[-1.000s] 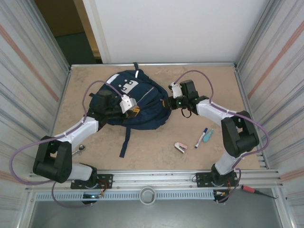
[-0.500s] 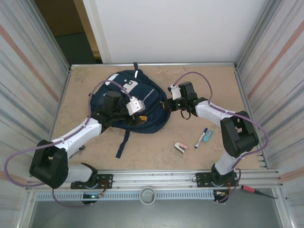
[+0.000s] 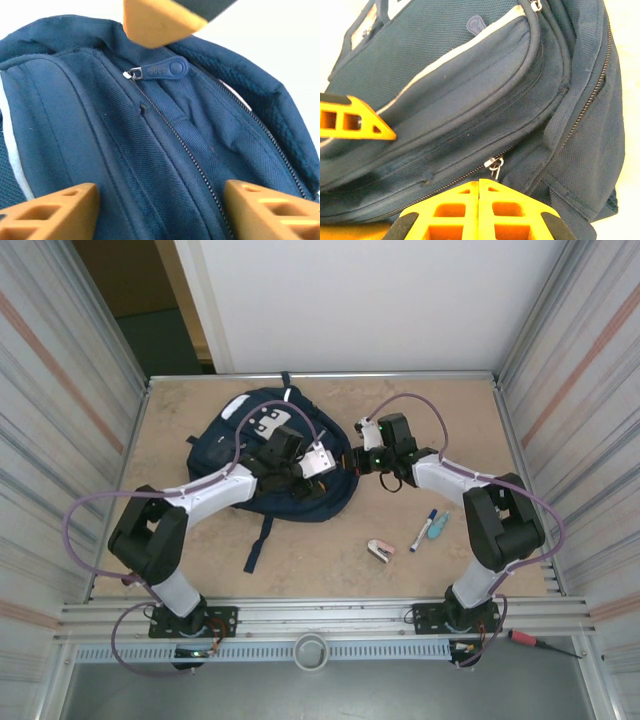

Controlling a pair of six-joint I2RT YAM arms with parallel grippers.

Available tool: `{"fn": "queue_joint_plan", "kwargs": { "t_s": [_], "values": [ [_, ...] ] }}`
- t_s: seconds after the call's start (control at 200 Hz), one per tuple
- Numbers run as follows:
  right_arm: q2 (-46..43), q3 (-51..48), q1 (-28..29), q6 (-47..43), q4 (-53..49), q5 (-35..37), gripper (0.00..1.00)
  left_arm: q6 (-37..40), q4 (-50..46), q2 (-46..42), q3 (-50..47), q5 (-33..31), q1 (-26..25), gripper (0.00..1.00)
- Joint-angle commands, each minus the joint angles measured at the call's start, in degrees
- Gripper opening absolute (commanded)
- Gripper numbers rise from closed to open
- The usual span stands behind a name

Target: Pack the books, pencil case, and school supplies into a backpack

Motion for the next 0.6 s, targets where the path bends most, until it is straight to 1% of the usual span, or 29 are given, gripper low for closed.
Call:
{"fn": "queue_joint_plan", "kwargs": {
  "t_s": [0.0, 0.02, 0.025, 0.065, 0.145, 0.225, 0.276, 0.381, 0.501, 0.591],
  "values": [
    [-2.0, -1.2, -1.7, 2.2, -0.5, -3.6, 0.11, -1.1, -4.1, 0.7, 1.9, -1.4, 1.1, 0.49],
    [-2.2, -1.2, -1.7, 2.2, -0.8, -3.8, 0.13, -1.4, -4.1, 0.6, 1.9, -0.6, 1.3, 0.42],
    [-2.2, -1.2, -1.6, 2.2, -0.9, -3.9, 0.13, -1.5, -4.1, 0.6, 1.8, -0.4, 1.4, 0.42],
    [-2.6, -1.2, -1.2, 2.1, -1.6, -4.0, 0.17, -2.2, -3.8, 0.4, 1.9, 2.0, 1.9, 0.33],
    [-2.9, -0.6, 0.0, 2.0, -3.6, -4.1, 0.24, -3.7, -1.8, -0.8, 1.0, 6.9, 2.8, 0.13],
    [-3.1, 0.7, 1.3, 1.6, -6.5, -2.4, 0.30, -4.8, 1.4, -2.4, -0.8, 10.0, 3.4, 0.02],
    [-3.1, 1.8, 1.7, 1.7, -8.7, -0.7, 0.32, -5.5, 3.2, -3.6, -1.9, 11.0, 3.9, 0.00],
    [-2.8, 4.0, 2.3, 2.5, -12.3, 1.8, 0.38, -6.9, 5.8, -5.3, -3.7, 12.6, 4.6, 0.00],
    [-3.0, 5.7, 3.3, 3.9, -14.3, 3.6, 0.38, -8.2, 9.8, -7.2, -5.9, 14.5, 5.0, 0.00],
    [-3.3, 6.7, 3.5, 5.0, -15.6, 5.0, 0.39, -8.7, 10.8, -8.0, -6.6, 15.3, 5.0, 0.00]
  ]
}}
